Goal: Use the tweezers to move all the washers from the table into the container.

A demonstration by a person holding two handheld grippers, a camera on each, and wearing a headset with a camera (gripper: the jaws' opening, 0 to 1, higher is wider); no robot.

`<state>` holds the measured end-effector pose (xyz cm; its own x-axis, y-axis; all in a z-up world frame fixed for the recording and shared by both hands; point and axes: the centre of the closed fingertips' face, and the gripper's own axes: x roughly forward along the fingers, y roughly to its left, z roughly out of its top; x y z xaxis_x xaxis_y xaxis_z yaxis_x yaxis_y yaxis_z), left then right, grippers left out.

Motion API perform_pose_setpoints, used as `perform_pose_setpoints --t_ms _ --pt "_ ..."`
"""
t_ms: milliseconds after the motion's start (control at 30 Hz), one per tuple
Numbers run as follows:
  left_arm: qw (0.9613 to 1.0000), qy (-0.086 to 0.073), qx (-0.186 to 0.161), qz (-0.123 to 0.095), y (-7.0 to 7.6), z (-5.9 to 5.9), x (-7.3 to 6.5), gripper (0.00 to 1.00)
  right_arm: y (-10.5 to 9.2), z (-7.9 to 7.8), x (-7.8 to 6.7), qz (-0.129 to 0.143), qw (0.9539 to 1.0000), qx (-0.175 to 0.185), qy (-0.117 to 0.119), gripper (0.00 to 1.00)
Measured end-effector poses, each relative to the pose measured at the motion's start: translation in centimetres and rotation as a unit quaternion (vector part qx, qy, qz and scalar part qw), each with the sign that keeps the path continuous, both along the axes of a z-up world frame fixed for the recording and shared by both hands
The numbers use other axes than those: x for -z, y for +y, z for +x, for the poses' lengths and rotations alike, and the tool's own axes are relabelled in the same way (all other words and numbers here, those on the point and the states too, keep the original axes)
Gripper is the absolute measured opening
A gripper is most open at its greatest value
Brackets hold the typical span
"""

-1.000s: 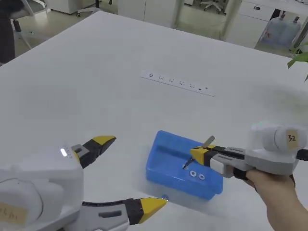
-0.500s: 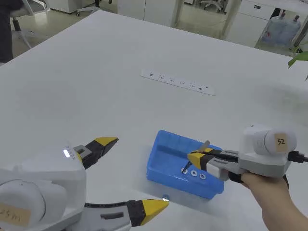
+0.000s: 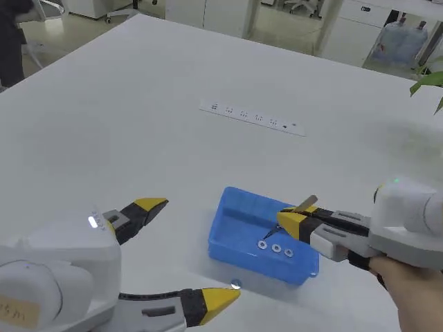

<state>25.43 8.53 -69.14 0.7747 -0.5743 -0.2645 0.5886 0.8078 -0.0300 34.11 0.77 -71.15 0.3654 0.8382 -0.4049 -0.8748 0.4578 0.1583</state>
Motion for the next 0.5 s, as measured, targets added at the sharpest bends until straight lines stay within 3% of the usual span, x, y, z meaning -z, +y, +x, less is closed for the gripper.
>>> perform_pose_setpoints --t_ms 100,233,500 --pt "1.0 0.001 0.002 0.003 -0.1 0.0 0.1 0.87 0.2 -1.2 -0.9 0.006 0.9998 -0.015 -0.009 0.03" --pt "1.0 0.002 0.005 0.003 -0.2 -0.1 0.1 0.87 0.6 -2.5 -1.1 0.02 0.9989 -0.041 -0.009 0.03" --pt "0.9999 0.004 0.008 0.006 -0.3 -0.1 0.3 0.87 1.8 -4.6 1.3 0.005 0.9964 -0.083 0.019 0.03"
